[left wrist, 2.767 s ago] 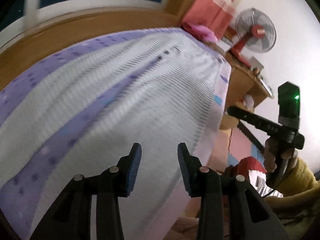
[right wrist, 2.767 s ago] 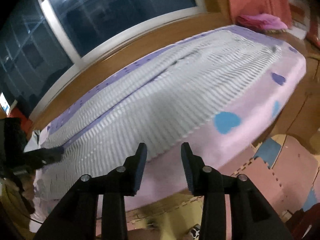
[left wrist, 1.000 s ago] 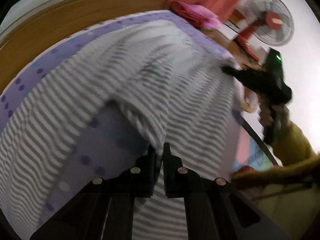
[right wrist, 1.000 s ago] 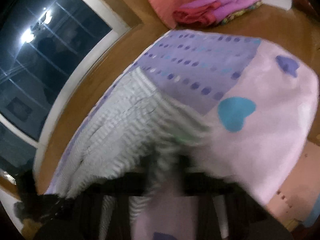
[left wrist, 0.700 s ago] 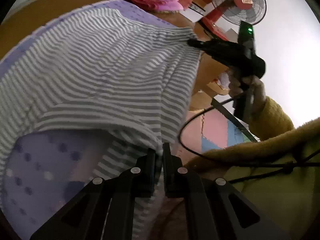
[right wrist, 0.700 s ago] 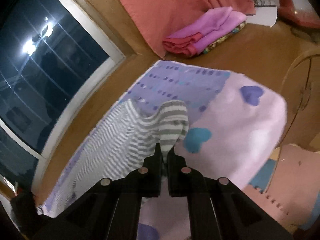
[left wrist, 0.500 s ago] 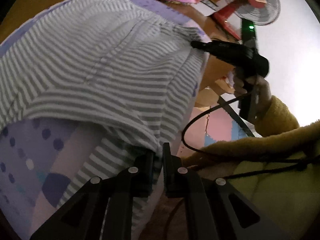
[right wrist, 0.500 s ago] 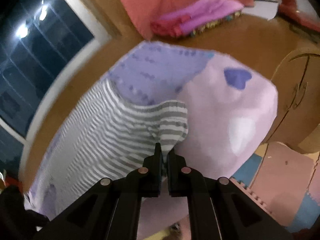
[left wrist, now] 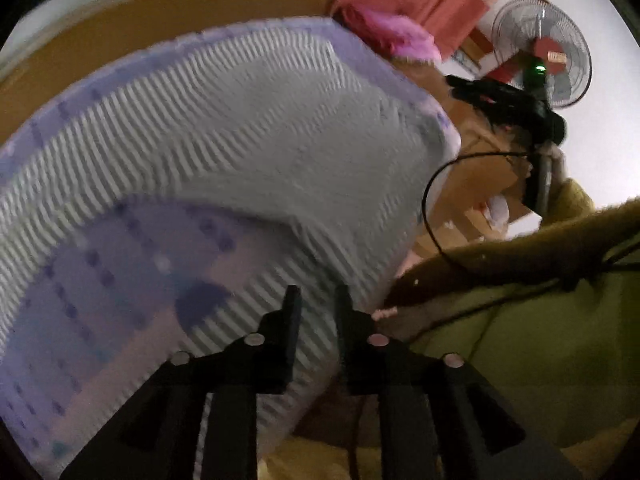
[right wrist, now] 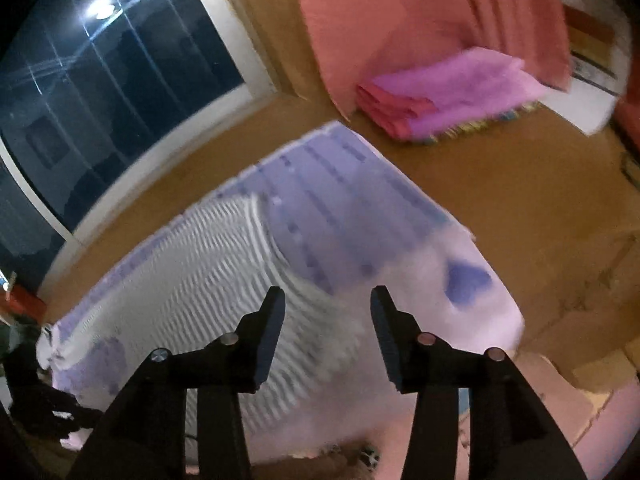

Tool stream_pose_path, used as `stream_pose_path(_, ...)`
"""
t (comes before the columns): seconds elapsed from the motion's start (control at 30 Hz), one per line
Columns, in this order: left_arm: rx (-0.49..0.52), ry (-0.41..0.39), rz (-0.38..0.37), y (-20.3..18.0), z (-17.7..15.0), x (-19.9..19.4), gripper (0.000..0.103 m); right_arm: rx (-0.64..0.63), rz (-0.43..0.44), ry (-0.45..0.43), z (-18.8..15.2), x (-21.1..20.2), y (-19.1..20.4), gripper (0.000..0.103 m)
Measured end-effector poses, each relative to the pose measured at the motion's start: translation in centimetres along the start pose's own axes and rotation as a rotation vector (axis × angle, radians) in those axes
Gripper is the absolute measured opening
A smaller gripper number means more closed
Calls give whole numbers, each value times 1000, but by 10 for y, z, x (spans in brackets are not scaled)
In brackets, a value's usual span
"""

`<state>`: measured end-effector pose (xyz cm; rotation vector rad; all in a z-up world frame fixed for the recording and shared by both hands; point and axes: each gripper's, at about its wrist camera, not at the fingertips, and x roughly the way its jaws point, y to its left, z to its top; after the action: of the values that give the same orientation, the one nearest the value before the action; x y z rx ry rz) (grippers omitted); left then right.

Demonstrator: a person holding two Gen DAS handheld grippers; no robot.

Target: Fold clothes

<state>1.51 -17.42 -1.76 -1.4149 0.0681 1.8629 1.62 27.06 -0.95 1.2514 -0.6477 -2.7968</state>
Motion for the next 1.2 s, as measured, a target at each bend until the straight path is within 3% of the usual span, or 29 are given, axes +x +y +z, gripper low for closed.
stream_pose_path(0.07, 8, -53, 16, 7, 18, -3, 25, 15, 143, 46, 22, 31, 11, 45)
stream_pose_path(0.13, -16, -79, 60, 10, 40, 6, 28, 7, 222, 102, 39, 66, 22, 45)
stream_pose_path(0.2, -60, -115, 75, 17, 67, 23, 31, 6, 261, 165, 54, 104, 32, 45)
stream_pose_path(0.33, -173, -96, 147, 31, 96, 61, 31, 3, 298, 278, 74, 168, 44, 45)
stream_pose_path(0.4, -240, -66, 233, 35, 102, 79, 31, -23, 303, 324, 82, 194, 47, 45)
stream_pose_path(0.5, -275, -78, 280, 30, 105, 89, 37, -58, 337, 362, 90, 219, 52, 44)
stream_pose_path(0.53, -275, -78, 297, 27, 106, 91, 37, -80, 343, 346, 92, 220, 54, 40)
stream_pose_path(0.57, -278, -77, 318, 25, 107, 93, 37, -121, 357, 326, 92, 213, 58, 14)
stream_pose_path(0.6, -285, -78, 340, 22, 106, 94, 37, -177, 379, 310, 88, 201, 63, 5)
stream_pose_path(0.8, -331, -110, 423, 10, 104, 99, 41, -512, 509, 206, 66, 129, 92, 4)
stream_pose_path(0.97, -321, -94, 467, 4, 110, 104, 46, -820, 466, 335, -1, 117, 108, 5)
stream_pose_path(1.03, -317, -88, 477, 3, 114, 107, 48, -806, 448, 403, -14, 127, 102, 5)
stream_pose_path(1.13, -311, -94, 489, 2, 115, 109, 48, -626, 467, 430, -4, 134, 85, 8)
stream_pose_path(1.17, -309, -96, 491, 1, 116, 111, 49, -565, 487, 422, 2, 134, 80, 14)
stream_pose_path(1.2, -306, -98, 493, 1, 117, 112, 49, -522, 501, 410, 7, 134, 77, 28)
